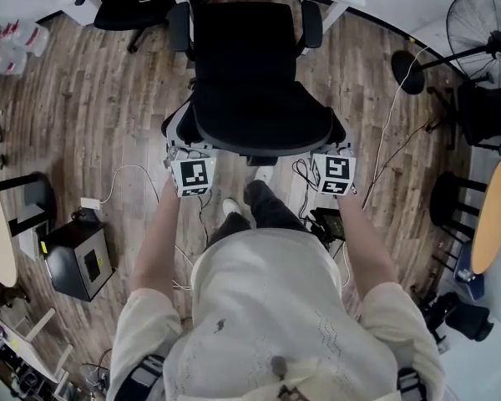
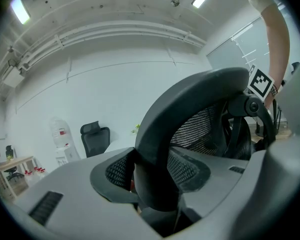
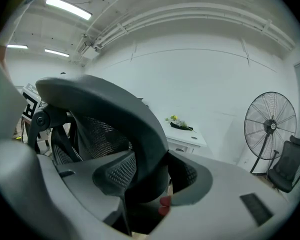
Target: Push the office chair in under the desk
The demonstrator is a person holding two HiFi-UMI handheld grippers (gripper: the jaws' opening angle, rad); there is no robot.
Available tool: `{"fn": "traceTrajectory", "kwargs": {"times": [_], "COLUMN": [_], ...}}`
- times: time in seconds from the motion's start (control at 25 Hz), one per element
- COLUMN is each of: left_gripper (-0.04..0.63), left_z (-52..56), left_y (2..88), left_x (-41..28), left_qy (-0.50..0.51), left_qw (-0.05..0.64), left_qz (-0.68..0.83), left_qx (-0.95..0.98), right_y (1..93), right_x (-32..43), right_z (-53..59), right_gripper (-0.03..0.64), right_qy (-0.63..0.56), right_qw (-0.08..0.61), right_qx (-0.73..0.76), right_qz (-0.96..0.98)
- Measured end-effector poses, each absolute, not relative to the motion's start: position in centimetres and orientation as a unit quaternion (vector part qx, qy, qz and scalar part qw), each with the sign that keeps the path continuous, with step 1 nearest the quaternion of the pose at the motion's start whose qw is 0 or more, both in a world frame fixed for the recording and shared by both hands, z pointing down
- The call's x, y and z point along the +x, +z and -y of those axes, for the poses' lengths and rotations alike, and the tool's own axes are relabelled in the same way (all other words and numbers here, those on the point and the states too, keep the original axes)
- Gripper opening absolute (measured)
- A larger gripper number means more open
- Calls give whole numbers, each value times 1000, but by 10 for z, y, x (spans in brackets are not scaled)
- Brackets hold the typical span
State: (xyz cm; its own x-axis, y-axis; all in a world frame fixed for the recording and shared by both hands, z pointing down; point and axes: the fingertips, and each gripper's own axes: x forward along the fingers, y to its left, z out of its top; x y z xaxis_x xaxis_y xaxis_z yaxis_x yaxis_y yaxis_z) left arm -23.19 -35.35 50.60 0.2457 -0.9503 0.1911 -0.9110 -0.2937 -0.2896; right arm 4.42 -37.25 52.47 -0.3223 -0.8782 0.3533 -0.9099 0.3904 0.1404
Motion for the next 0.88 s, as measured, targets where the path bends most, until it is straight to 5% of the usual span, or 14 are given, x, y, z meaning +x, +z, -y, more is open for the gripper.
{"fn": "traceTrajectory", "kwargs": {"times": [0.88], "left_gripper": [218], "left_z": [431], "left_y": [503], "left_x": [-177], "left_qy": [-172], "left_qw": [42], "left_qz": [-595], "left_qx": [-784], "right_y": [522], "right_x": [99], "right_z": [457], "right_gripper": [209], "right_qy": [56], "right_qw": [200], "right_qx": [536], "right_qz": [818]}}
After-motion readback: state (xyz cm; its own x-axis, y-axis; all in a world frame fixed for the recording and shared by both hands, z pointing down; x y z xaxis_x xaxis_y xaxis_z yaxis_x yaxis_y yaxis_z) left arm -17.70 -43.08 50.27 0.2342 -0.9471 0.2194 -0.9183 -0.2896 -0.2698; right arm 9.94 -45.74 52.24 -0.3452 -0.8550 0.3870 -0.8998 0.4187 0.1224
